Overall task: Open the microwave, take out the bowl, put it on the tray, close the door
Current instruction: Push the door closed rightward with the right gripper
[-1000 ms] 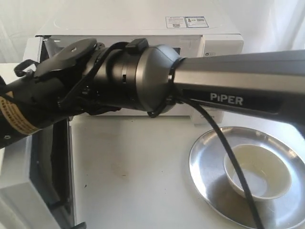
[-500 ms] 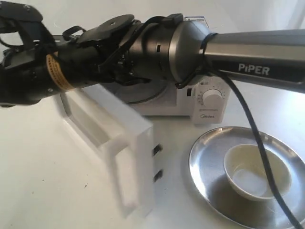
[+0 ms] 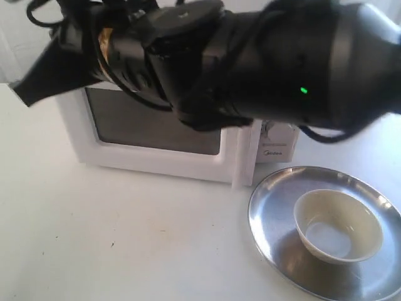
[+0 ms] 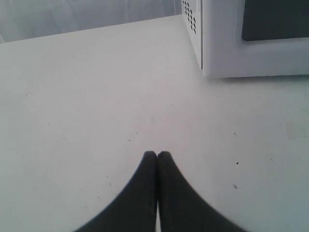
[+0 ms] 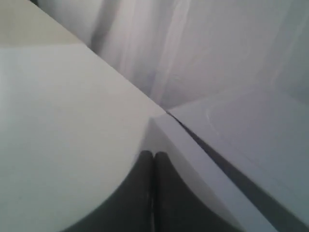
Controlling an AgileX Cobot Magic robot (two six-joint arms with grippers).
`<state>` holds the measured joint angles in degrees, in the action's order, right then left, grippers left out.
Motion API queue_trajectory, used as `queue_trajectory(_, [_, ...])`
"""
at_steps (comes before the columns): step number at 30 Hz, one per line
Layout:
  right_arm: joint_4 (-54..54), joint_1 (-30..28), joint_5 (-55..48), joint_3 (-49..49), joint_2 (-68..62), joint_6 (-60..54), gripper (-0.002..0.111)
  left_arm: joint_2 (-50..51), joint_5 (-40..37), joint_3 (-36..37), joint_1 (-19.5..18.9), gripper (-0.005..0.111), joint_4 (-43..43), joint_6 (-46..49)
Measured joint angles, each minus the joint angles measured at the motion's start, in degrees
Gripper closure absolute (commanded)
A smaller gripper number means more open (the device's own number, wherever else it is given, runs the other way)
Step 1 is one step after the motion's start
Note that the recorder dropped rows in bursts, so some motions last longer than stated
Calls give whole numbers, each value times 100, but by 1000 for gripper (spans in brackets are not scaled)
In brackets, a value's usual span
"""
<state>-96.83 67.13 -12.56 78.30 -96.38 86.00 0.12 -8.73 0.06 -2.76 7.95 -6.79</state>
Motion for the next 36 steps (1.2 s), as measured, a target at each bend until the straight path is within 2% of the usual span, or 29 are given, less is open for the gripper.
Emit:
queue_trajectory(5, [1379, 49, -1170, -1098, 284, -1266, 108, 0, 0, 0, 0, 107, 0, 0])
queue_trajectory(8, [1734, 49, -1608, -1535, 203, -1562, 108, 0, 4, 0, 0, 107, 0, 0])
queue_trajectory(12, [1524, 73, -2094, -1738, 156, -1721, 108, 0, 4, 0, 0, 107, 0, 0])
queue_trajectory(16, [910, -172, -2843, -1810, -131, -1421, 108, 0, 4, 0, 0, 107, 0, 0])
queue_trajectory(21, [-74, -897, -2795, -1821, -334, -584, 108, 0, 13, 0, 0, 107, 0, 0])
queue_trajectory(27, [-202, -1463, -1912, -1645, -473, -309, 108, 0, 13, 0, 0, 107, 0, 0])
queue_trajectory(32, [-227, -1570, -1545, -1614, -474, -298, 108, 0, 13, 0, 0, 107, 0, 0])
queue_trajectory(36, [-235, -1276, -1744, -1818, -82, -307, 108, 0, 13, 0, 0, 107, 0, 0])
